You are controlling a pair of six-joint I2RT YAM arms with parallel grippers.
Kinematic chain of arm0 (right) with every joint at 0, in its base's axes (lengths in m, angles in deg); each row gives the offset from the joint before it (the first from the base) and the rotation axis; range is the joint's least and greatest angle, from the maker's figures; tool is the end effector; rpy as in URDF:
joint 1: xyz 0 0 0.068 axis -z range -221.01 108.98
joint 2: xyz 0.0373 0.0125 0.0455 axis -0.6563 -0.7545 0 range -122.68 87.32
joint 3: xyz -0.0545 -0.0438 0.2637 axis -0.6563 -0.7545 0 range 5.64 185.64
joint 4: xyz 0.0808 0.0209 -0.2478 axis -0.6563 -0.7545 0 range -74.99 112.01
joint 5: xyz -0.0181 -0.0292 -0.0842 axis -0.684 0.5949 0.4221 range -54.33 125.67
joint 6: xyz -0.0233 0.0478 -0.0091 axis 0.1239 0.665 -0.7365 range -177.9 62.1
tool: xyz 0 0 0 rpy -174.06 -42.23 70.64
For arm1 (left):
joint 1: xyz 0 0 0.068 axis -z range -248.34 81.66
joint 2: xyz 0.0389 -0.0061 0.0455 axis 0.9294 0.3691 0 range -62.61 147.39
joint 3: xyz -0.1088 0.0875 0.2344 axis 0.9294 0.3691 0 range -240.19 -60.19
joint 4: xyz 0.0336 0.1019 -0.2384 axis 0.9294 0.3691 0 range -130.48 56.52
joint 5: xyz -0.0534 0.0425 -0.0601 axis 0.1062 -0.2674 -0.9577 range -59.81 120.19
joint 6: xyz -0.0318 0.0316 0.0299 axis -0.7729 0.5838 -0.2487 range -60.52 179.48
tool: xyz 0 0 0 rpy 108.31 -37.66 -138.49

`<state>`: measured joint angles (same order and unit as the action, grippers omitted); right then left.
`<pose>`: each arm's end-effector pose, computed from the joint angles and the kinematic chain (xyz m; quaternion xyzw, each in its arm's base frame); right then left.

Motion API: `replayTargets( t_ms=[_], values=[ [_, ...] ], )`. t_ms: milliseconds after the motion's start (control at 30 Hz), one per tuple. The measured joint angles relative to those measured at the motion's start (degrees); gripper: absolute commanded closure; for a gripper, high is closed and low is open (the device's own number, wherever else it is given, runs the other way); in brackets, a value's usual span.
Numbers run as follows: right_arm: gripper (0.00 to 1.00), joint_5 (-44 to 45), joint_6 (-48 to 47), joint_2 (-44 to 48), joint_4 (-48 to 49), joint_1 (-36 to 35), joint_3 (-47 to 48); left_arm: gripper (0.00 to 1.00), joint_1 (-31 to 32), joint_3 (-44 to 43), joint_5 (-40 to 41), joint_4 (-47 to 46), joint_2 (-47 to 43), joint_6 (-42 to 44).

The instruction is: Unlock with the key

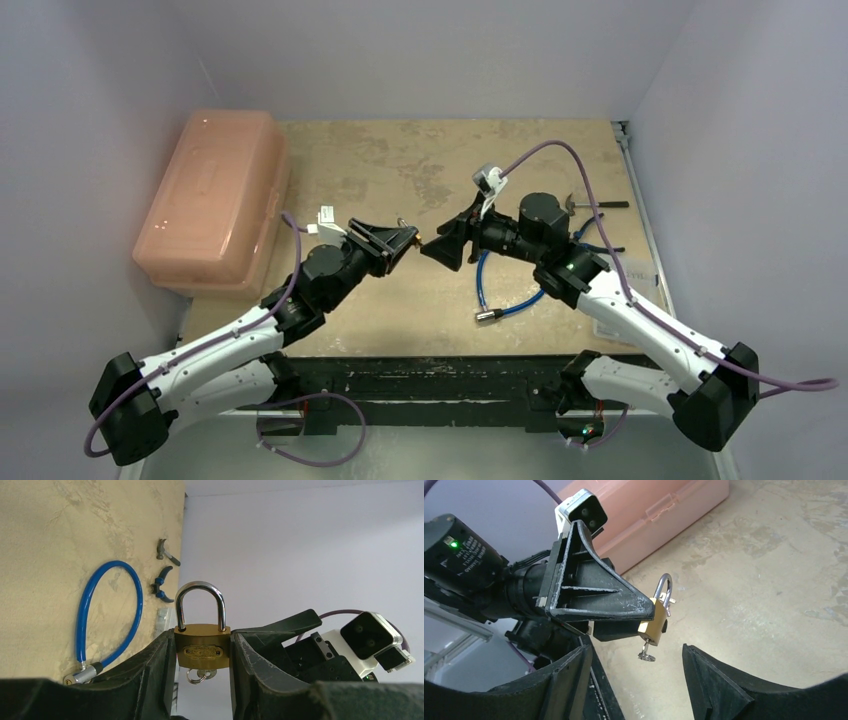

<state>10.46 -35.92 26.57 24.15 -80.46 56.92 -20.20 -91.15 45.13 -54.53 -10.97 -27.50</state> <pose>0.1818 0.1691 0.3491 -0.2537 0.7024 0.4700 0.4705 0.1498 -0.1534 0.2776 -0.3277 0.6696 -0.5724 0.3414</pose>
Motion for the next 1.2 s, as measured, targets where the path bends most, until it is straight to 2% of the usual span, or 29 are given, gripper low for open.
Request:
replayTargets(
  t_ms=[167, 433, 600, 900, 1000, 1200],
  values=[
    [0.2, 5.1, -2.2, -0.6, -0.3, -3.6, 0.0, 1.0, 0.0, 0.0, 0.0, 0.0, 0.6, -2.1],
    [0.21, 14.7, -3.5, -4.5, 1.0, -7.7, 0.0, 1.0, 0.0, -0.2, -0.2, 0.0, 1.2, -4.0],
    [0.23, 19.6, -3.8, -5.3, 2.5, -7.8, -0.2, 1.0, 0.0, -0.3, -0.2, 0.0, 1.2, -4.3],
    [0.3, 22.3, -4.1, -5.7, 7.3, -8.4, -2.2, 1.0, -0.1, -0.4, 0.3, -0.1, 1.2, -5.6],
    [0.36, 23.2, -4.3, -6.0, 8.7, -8.9, -2.5, 1.0, -0.2, -0.4, 0.7, -0.2, 1.2, -5.7],
    [0.67, 24.1, -3.8, -7.3, 11.4, -9.8, -3.0, 1.0, -0.4, -0.4, 1.0, -0.8, 1.6, -6.3]
  ],
)
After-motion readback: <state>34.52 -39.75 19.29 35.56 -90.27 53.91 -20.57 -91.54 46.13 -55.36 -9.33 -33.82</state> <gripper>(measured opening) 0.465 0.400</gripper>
